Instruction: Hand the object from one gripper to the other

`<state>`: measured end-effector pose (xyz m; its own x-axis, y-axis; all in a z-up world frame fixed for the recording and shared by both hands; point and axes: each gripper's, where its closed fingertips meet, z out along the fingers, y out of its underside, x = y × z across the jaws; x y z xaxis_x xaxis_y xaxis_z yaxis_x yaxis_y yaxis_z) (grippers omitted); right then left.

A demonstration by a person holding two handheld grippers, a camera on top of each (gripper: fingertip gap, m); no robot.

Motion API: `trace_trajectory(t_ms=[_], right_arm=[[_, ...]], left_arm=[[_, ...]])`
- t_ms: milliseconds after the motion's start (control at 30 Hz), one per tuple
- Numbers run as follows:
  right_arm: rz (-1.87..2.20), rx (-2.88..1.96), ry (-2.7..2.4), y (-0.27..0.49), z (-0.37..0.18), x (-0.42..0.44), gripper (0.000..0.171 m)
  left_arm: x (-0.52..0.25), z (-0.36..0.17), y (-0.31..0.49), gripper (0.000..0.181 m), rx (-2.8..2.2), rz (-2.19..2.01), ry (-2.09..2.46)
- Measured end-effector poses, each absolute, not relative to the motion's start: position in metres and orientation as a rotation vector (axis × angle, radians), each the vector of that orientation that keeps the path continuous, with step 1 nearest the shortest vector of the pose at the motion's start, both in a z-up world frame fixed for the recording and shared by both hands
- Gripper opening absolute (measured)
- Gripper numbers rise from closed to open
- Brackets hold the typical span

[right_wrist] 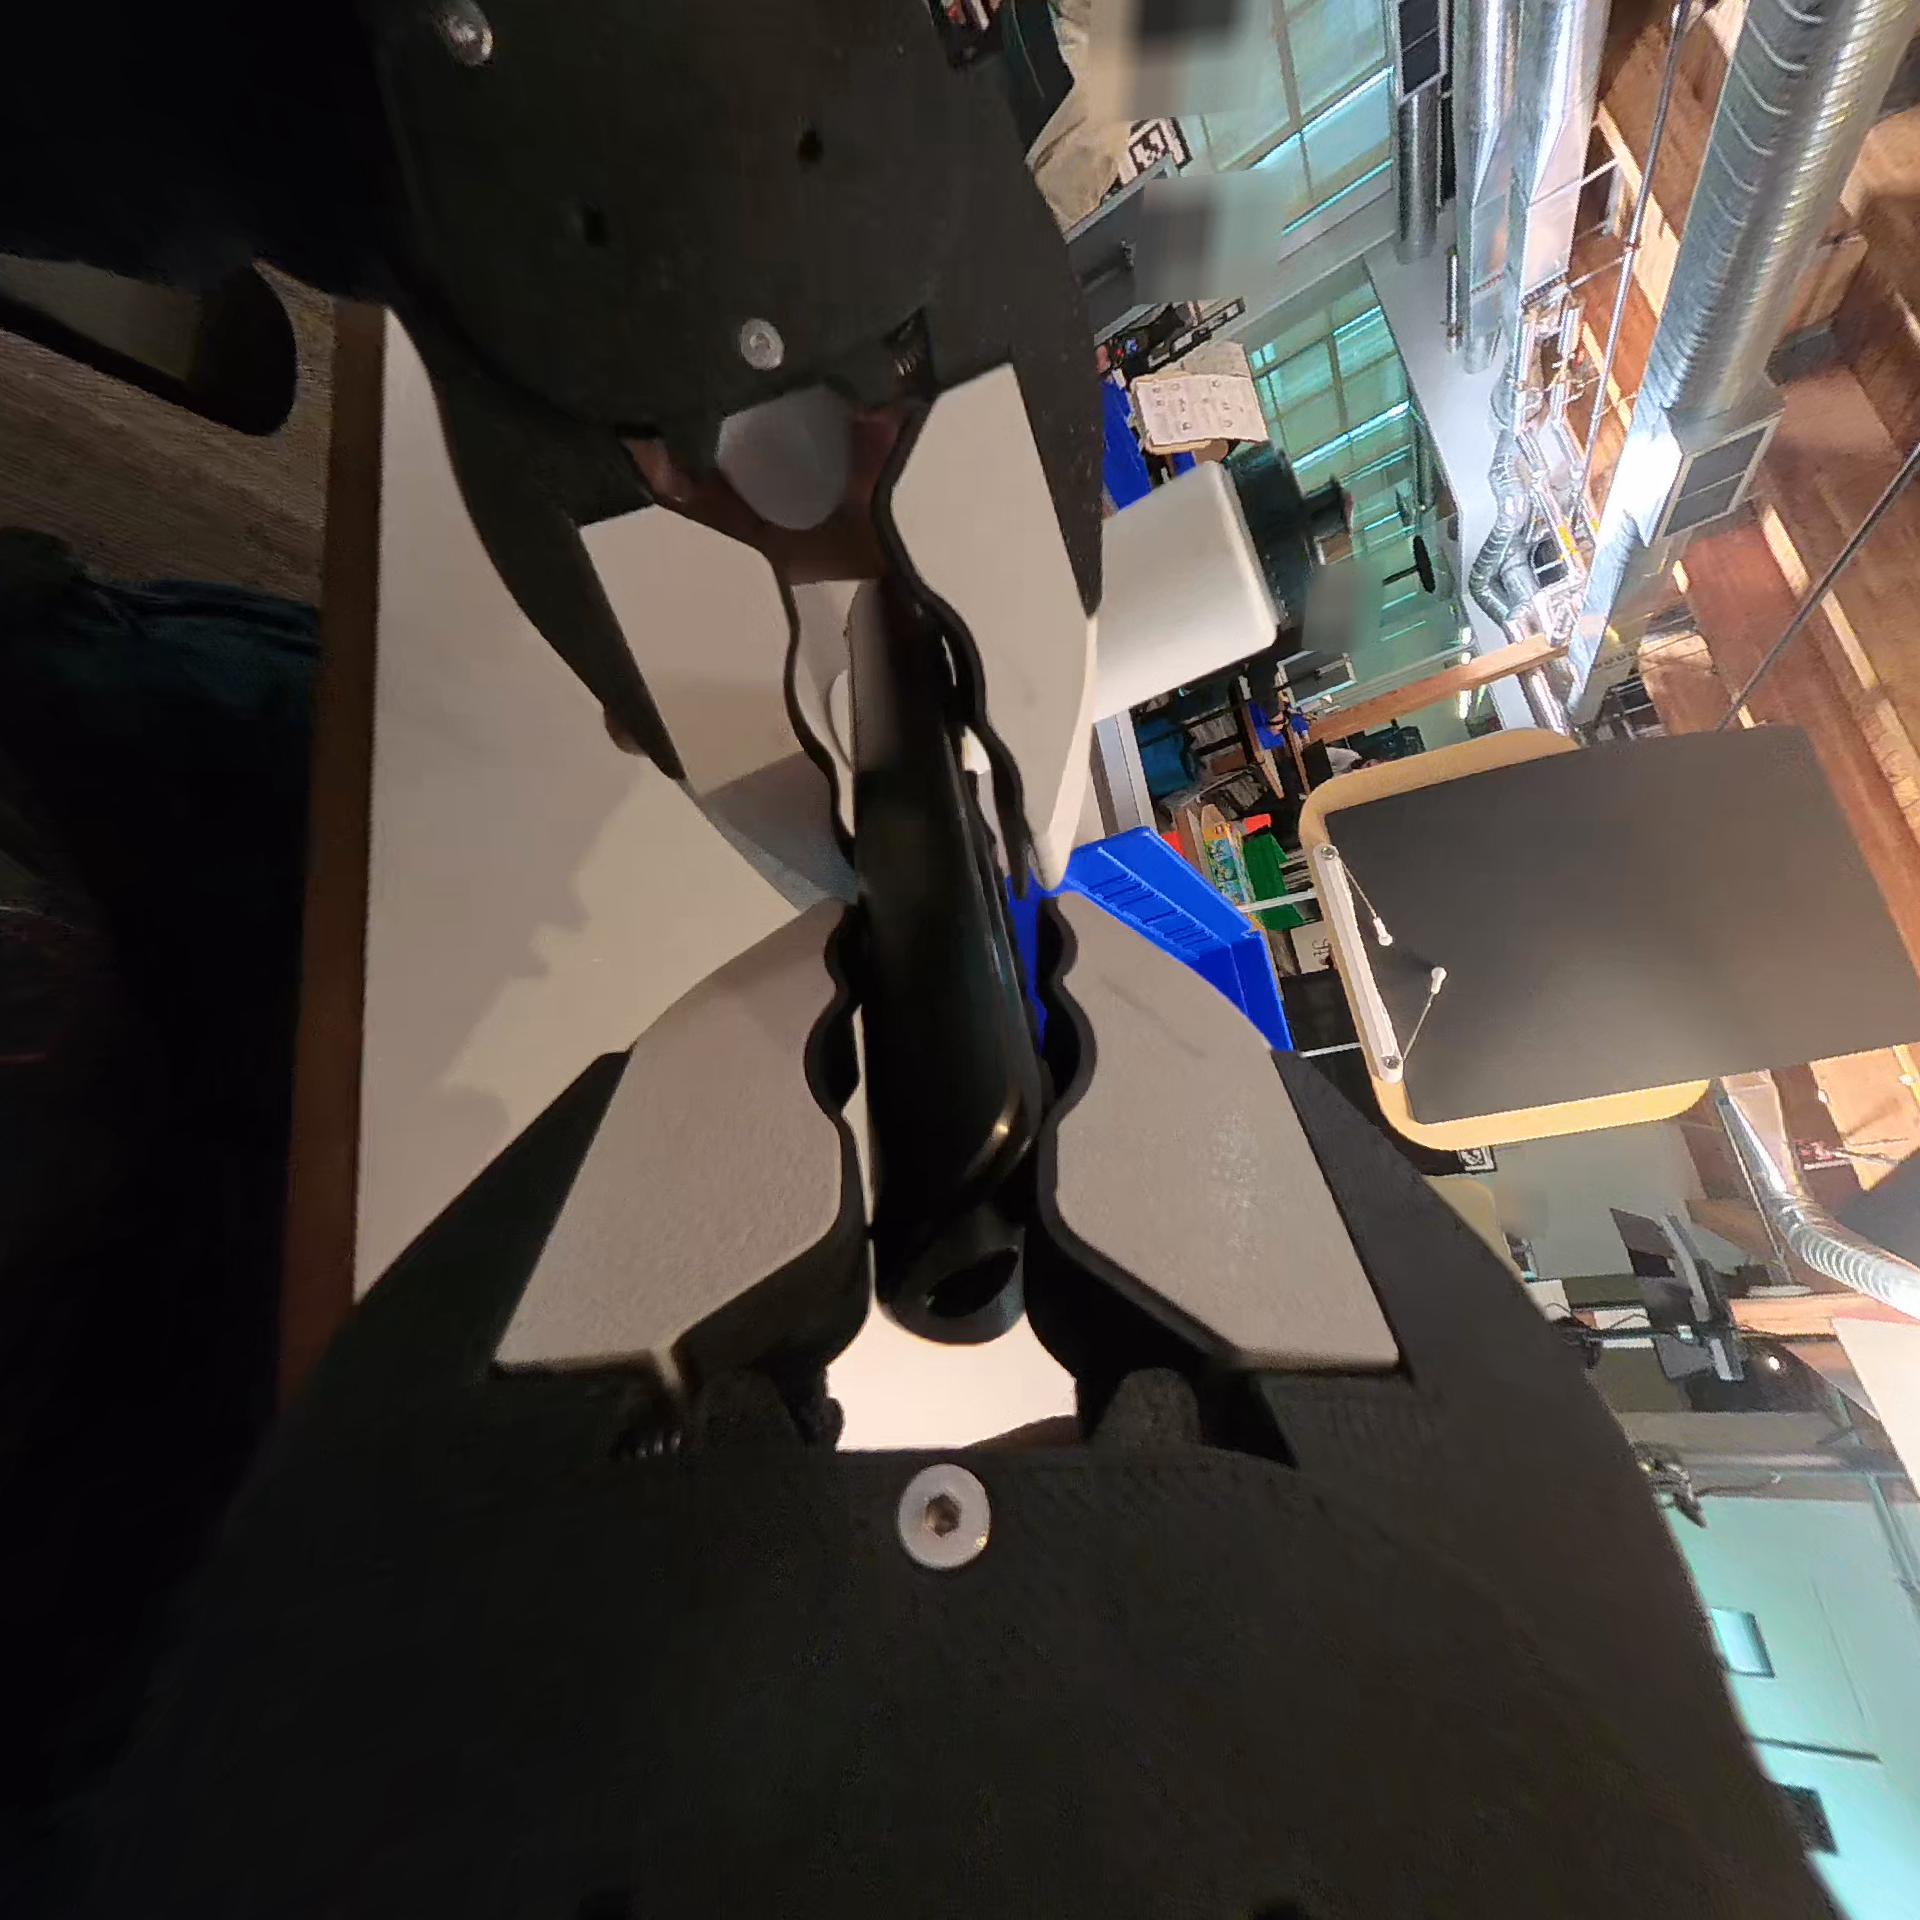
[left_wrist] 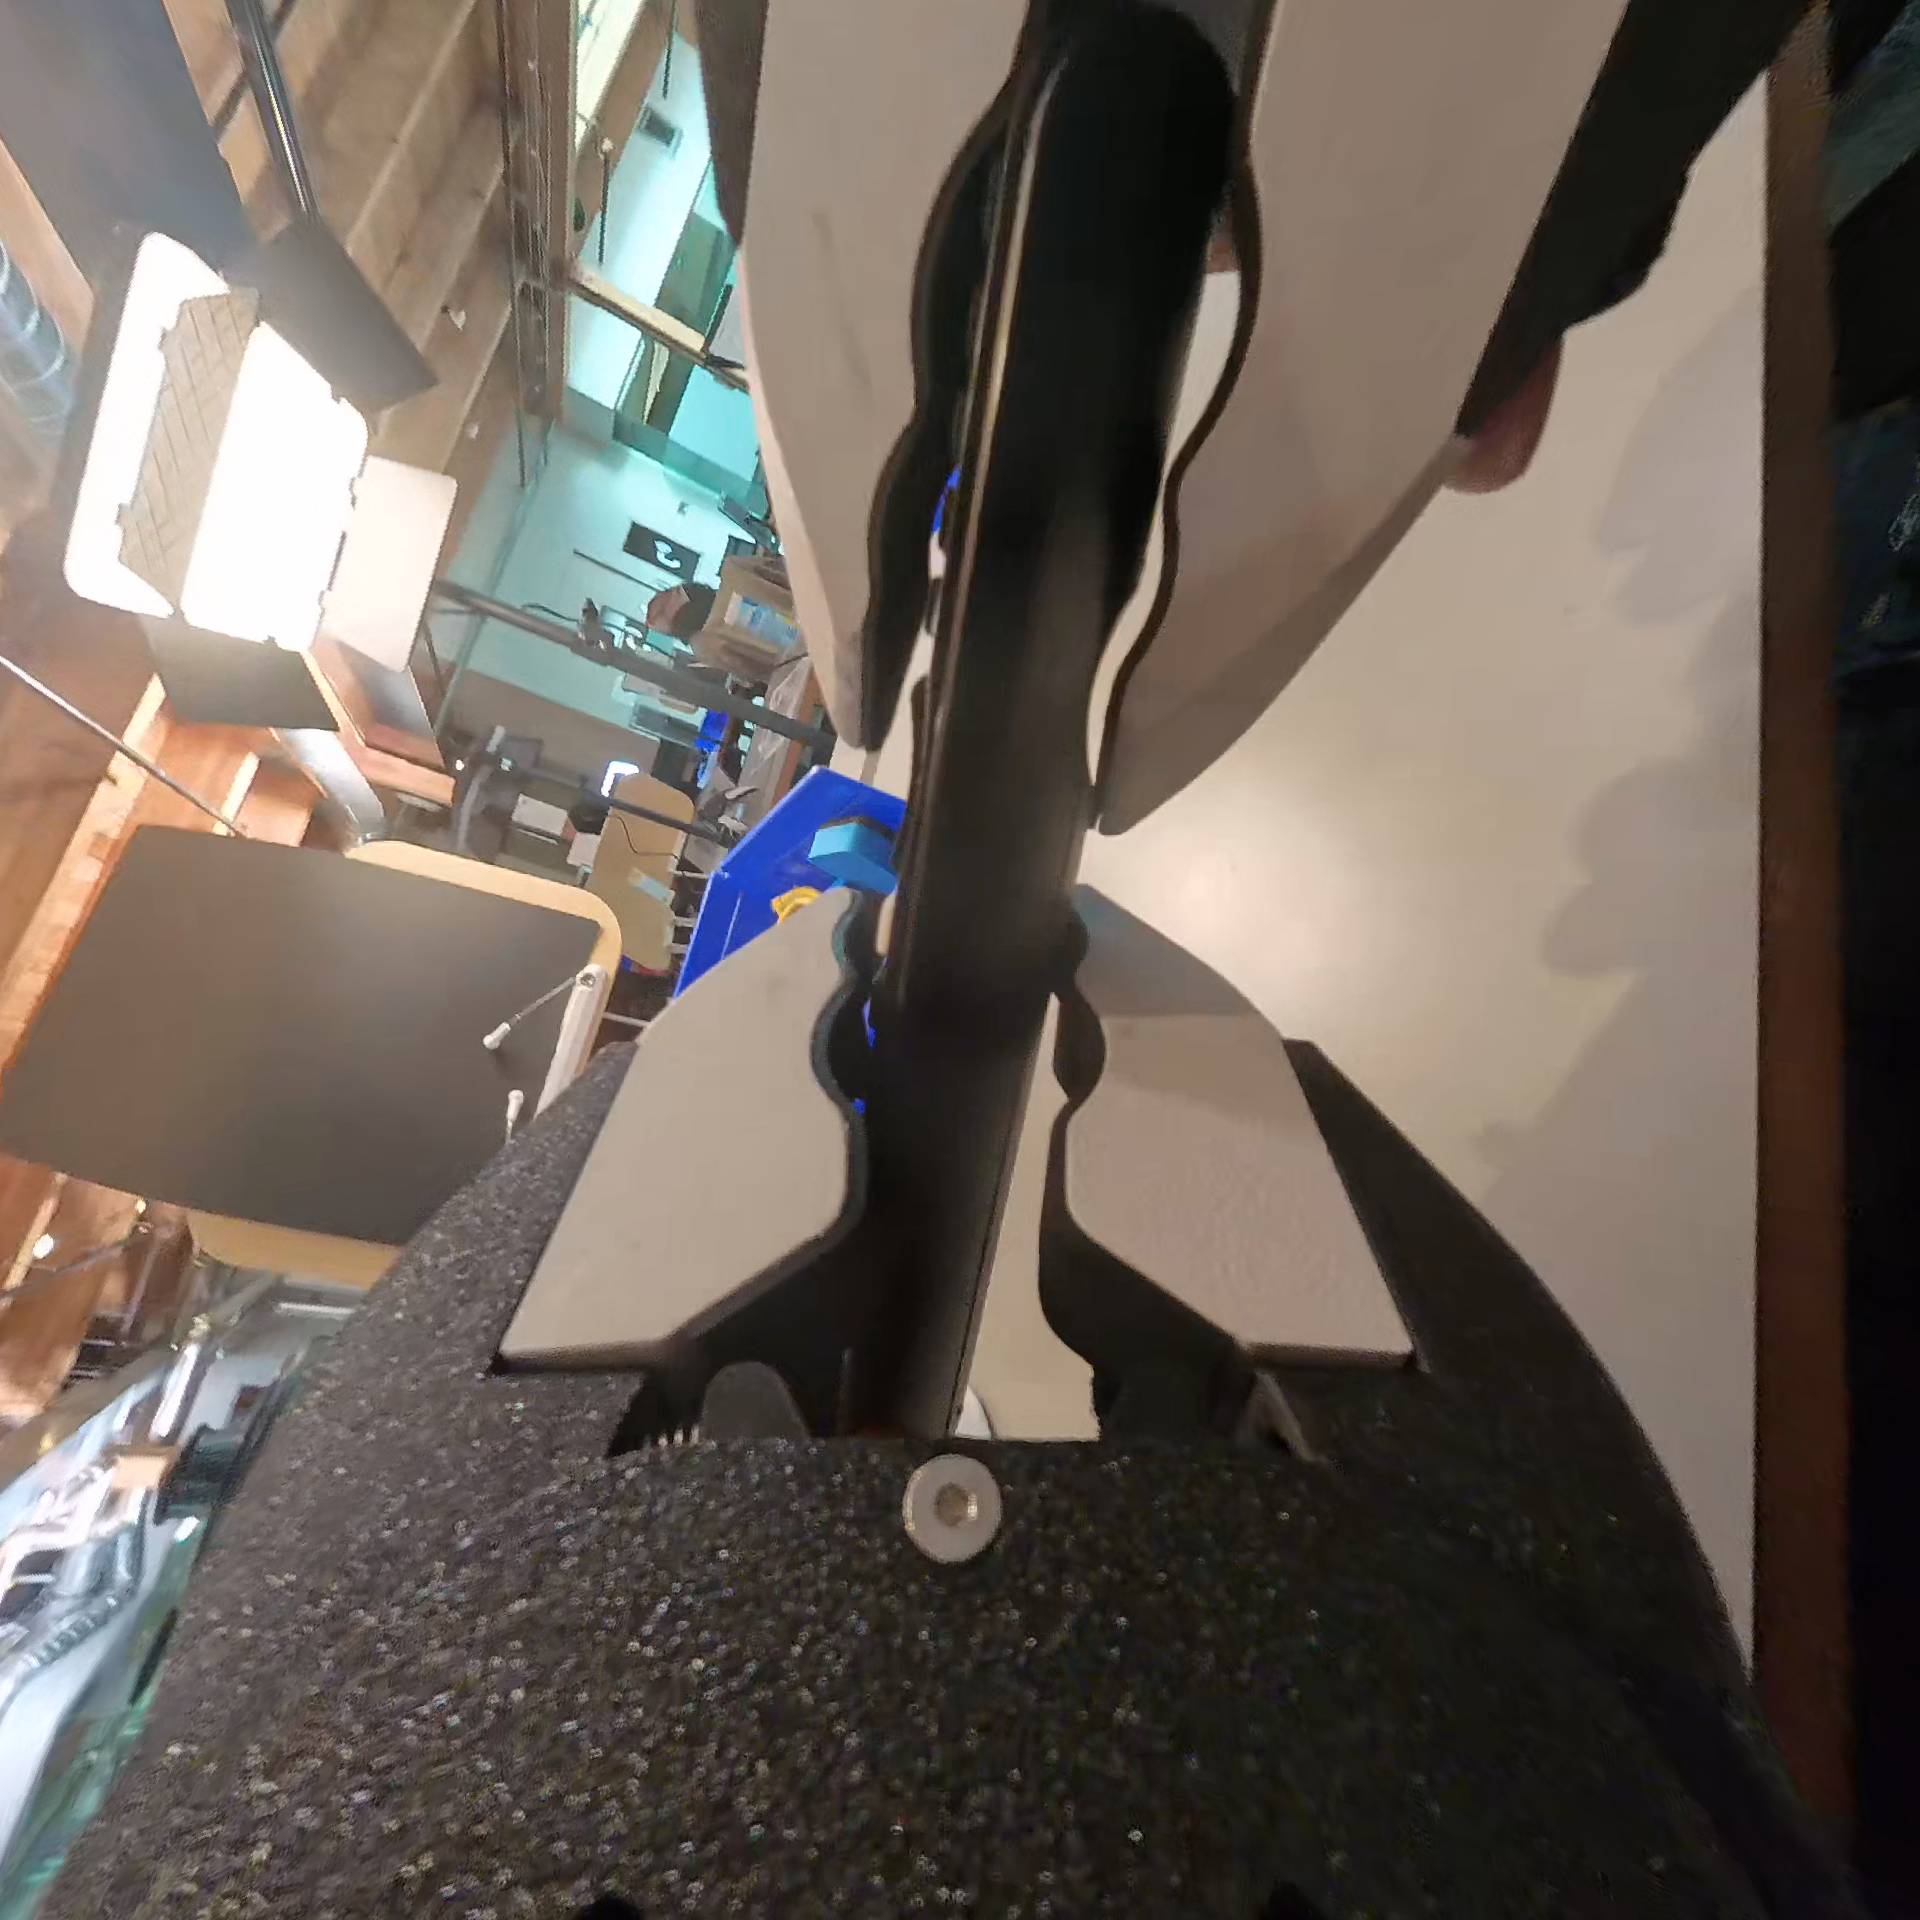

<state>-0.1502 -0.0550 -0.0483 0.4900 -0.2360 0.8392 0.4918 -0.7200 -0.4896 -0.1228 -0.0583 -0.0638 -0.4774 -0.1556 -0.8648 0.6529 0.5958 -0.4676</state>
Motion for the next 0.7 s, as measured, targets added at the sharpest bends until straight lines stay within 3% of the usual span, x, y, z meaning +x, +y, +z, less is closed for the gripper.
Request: trace_trajectory(t_ms=[167, 333, 533, 700], right_arm=[[-1.317, -1.841, -0.036, -0.066, -0.021, -0.135, 0.055], [-1.26, -1.676, 0.094, -0.089, 0.004, -0.13, 0.053], [-0.747, -1.68, 0.201, -0.07, -0.023, -0.129, 0.056], [-0.36, -1.704, 0.164, -0.035, -0.051, -0.148, 0.057]], left_arm=[[-0.114, -0.06, -0.058, 0.026, 0.204, -1.25, 1.923], [-0.104, -0.042, -0.051, 0.026, -0.161, -1.696, 1.988], [-0.132, 0.001, -0.054, 0.025, -0.35, -2.49, 1.891], [-0.158, 0.008, -0.065, 0.026, -0.242, -2.755, 1.881]])
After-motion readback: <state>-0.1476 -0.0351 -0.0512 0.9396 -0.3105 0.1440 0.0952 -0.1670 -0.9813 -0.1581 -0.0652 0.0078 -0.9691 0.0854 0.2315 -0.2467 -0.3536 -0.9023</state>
